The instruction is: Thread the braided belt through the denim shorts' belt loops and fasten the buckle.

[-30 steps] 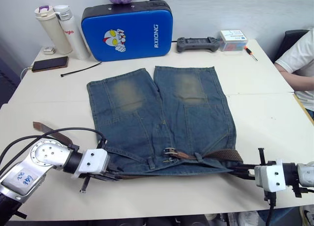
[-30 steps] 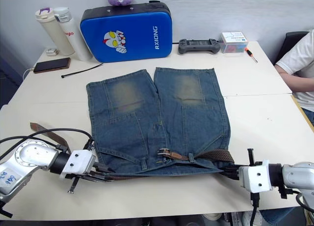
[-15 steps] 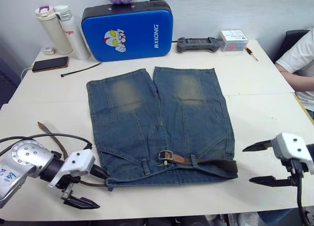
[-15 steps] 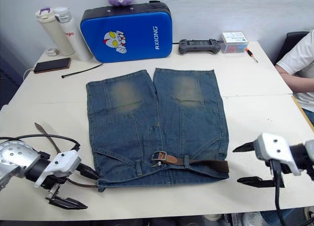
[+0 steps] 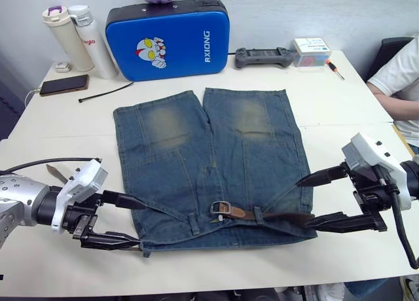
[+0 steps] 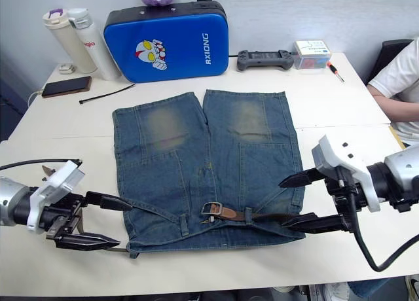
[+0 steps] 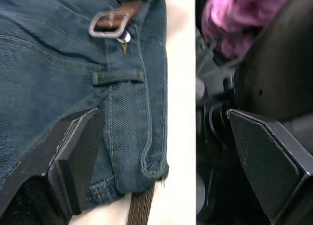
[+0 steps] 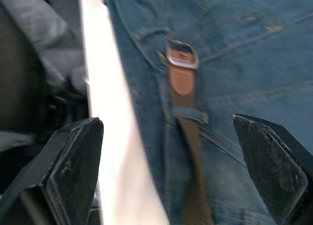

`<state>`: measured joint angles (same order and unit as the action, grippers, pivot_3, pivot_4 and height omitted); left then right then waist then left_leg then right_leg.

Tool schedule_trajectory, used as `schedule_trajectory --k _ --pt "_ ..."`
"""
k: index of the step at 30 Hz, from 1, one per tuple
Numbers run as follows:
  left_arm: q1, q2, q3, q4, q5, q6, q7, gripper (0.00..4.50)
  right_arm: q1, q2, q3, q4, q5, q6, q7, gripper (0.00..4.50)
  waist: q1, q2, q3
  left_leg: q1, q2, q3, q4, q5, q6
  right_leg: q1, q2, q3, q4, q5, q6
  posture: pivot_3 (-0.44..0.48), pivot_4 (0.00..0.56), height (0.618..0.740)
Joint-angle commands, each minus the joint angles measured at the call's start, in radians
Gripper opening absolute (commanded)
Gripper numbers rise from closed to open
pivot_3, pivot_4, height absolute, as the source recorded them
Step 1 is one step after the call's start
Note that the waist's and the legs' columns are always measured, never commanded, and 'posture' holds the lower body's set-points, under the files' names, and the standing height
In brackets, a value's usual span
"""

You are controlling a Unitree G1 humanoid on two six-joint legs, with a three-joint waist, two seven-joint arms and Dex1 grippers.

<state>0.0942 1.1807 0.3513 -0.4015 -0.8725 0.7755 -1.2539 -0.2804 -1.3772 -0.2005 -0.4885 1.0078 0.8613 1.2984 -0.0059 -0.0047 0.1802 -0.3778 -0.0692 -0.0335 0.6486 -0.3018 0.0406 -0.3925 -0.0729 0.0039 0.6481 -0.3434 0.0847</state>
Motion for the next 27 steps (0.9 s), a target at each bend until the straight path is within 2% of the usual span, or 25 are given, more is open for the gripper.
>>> schedule_trajectory --k 1,5,7,9,11,13,15,17,20,24,27 --pt "0.051 -0.022 0.157 -0.016 -0.034 0.109 0.094 4.44 -0.175 0.035 0.091 -0.001 0.085 0.088 0.021 4.47 -0.001 0.0 0.0 0.0 0.0 0.0 0.0 0.0 0.0 0.0 0.0 0.0 0.0 0.0 0.0 0.0 0.15 0.74" --pt "0.085 -0.055 0.32 -0.016 -0.09 0.241 0.173 4.44 -0.342 0.108 0.204 0.038 0.059 0.135 0.054 4.47 0.003 -0.001 0.001 0.0 0.0 0.0 0.0 0.0 0.0 0.0 0.0 -0.001 -0.002 0.0 0.0 0.0 0.15 0.74" --pt "0.153 -0.096 0.466 -0.033 -0.097 0.311 0.207 4.44 -0.407 0.141 0.283 0.063 -0.003 0.118 0.114 4.47 0.003 -0.001 0.001 0.0 0.0 0.0 0.0 0.0 0.0 0.0 0.0 -0.001 -0.002 0.0 0.0 0.0 0.15 0.74" --pt "0.209 -0.167 0.618 -0.059 -0.124 0.407 0.3 4.44 -0.469 0.19 0.373 0.109 -0.089 0.079 0.171 4.47 -0.002 -0.001 0.001 -0.001 0.0 0.0 0.0 -0.001 -0.001 0.0 0.0 -0.001 -0.003 0.0 0.0 0.0 0.15 0.74" --pt "0.225 -0.242 0.746 -0.061 -0.146 0.541 0.448 4.44 -0.522 0.244 0.45 0.162 -0.175 0.033 0.222 4.47 -0.005 -0.003 0.001 -0.001 0.0 0.001 0.0 -0.001 -0.002 0.0 0.0 -0.001 -0.004 0.0 0.0 0.0 0.15 0.74" --pt "0.221 -0.287 0.812 -0.088 -0.107 0.619 0.577 4.44 -0.557 0.281 0.5 0.203 -0.238 -0.006 0.265 4.47 -0.004 -0.003 0.001 -0.001 0.001 0.001 0.001 -0.001 -0.002 -0.001 0.001 -0.001 -0.003 0.0 0.0 0.0 0.15 0.74" --pt "0.145 -0.312 0.849 -0.073 -0.018 0.778 0.731 4.44 -0.586 0.321 0.541 0.249 -0.299 -0.05 0.293 4.47 0.004 -0.003 0.001 -0.001 0.001 0.001 0.001 -0.001 -0.003 -0.001 0.001 -0.001 -0.003 0.0 0.0 0.0 0.15 0.74" --pt "0.036 -0.353 0.875 -0.022 0.027 0.839 0.898 4.44 -0.61 0.355 0.564 0.289 -0.332 -0.082 0.311 4.47 0.012 -0.004 0.0 -0.001 0.001 0.0 0.002 -0.001 -0.003 0.0 0.001 -0.002 -0.001 0.0 0.0 0.0 0.15 0.74" --pt "-0.145 -0.426 0.834 -0.011 0.096 0.839 1.19 4.44 -0.641 0.398 0.577 0.328 -0.365 -0.103 0.316 4.47 0.023 -0.005 -0.001 -0.001 0.0 -0.001 0.003 -0.001 -0.006 0.0 0.001 -0.002 0.0 0.0 0.0 0.0 0.15 0.74" --pt "-0.338 -0.582 0.794 -0.067 0.085 0.839 1.441 4.44 -0.639 0.396 0.564 0.322 -0.385 -0.117 0.313 4.47 0.032 -0.008 -0.002 -0.001 0.0 -0.001 0.006 -0.002 -0.01 -0.001 0.002 -0.002 0.0 0.001 0.001 0.0 0.15 0.74" --pt "-0.44 -0.653 0.76 -0.063 0.112 0.839 1.569 4.44 -0.624 0.385 0.527 0.298 -0.368 -0.089 0.298 4.47 0.03 -0.01 -0.003 -0.005 0.0 -0.001 0.012 -0.005 -0.01 -0.003 0.002 -0.003 0.004 0.001 0.001 0.0 0.15 0.74"
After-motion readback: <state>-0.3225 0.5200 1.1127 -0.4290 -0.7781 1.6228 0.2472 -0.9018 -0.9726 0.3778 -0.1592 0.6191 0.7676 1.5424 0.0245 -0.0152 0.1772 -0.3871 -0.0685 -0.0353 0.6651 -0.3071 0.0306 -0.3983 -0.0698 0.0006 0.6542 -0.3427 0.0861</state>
